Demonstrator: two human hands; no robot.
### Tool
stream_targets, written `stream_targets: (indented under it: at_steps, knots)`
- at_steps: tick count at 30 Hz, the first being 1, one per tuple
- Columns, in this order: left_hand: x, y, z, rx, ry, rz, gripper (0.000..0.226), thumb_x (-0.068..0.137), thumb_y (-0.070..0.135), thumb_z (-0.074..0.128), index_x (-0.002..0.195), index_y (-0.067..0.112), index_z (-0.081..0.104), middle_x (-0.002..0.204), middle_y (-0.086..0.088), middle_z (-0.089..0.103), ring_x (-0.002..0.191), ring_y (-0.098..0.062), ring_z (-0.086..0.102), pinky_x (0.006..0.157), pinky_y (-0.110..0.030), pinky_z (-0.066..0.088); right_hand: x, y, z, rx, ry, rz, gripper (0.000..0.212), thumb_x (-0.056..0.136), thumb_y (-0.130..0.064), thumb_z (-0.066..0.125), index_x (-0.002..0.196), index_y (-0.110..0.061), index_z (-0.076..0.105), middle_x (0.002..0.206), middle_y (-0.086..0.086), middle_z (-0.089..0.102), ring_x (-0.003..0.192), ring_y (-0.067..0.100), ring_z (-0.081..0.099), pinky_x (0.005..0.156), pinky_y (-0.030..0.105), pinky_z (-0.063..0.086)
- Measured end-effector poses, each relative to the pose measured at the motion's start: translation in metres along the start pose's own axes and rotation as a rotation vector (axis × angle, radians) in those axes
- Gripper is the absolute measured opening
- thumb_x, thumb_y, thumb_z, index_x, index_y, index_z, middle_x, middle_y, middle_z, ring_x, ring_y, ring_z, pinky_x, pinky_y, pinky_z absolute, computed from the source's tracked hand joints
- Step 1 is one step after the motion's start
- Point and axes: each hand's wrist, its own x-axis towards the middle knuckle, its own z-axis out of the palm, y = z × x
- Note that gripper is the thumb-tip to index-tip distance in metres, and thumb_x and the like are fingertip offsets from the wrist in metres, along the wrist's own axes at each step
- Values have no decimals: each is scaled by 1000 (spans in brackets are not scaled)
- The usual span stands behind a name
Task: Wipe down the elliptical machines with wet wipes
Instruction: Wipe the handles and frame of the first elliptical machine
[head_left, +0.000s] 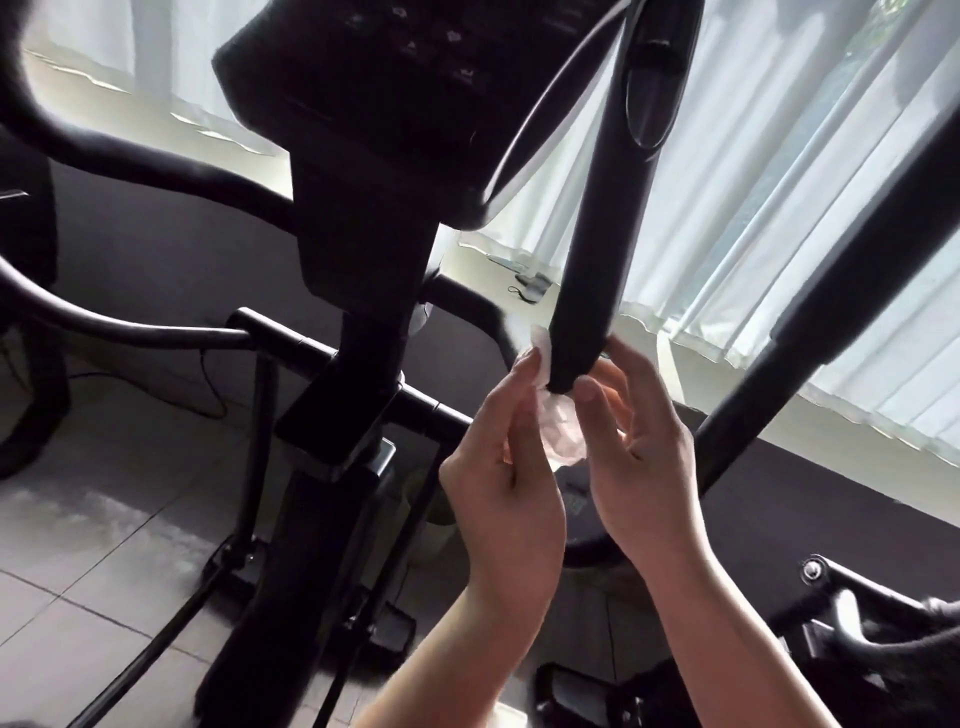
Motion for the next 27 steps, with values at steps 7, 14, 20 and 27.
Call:
stream_targets:
  at_steps: [7,14,20,27]
  knots:
    - [51,19,-1,174,-46,387,25,97,1,54,122,0,62,114,-12,71,105,-24,69,89,-29,56,-6,1,-11,163,53,-54,33,90,-56,54,122,-51,53,115,-11,67,107,14,66,83,32,56]
    - [53,-14,-1,488,-249,785,40,87,-18,61,123,-2,60,127,-16,64,122,-25,61,91,-50,55,-2,3,-22,250,79,-54,27,86,-50,55,113,-52,57,115,-16,66,103,10,67,82,33,57]
    - [14,-27,-13,502,-203,677,33,92,-14,54,120,-1,64,132,-11,60,123,-23,61,84,-49,58,-11,15,-20,314,33,29,26,88,-33,63,113,-40,60,101,-15,67,96,11,68,77,29,57]
    - [-22,-12,-7,194,-174,279,33,99,20,55,126,4,64,132,-10,63,125,-23,59,99,-41,52,-19,13,-19,218,-38,-114,31,87,-31,66,117,-40,61,110,-15,58,90,10,65,65,13,50]
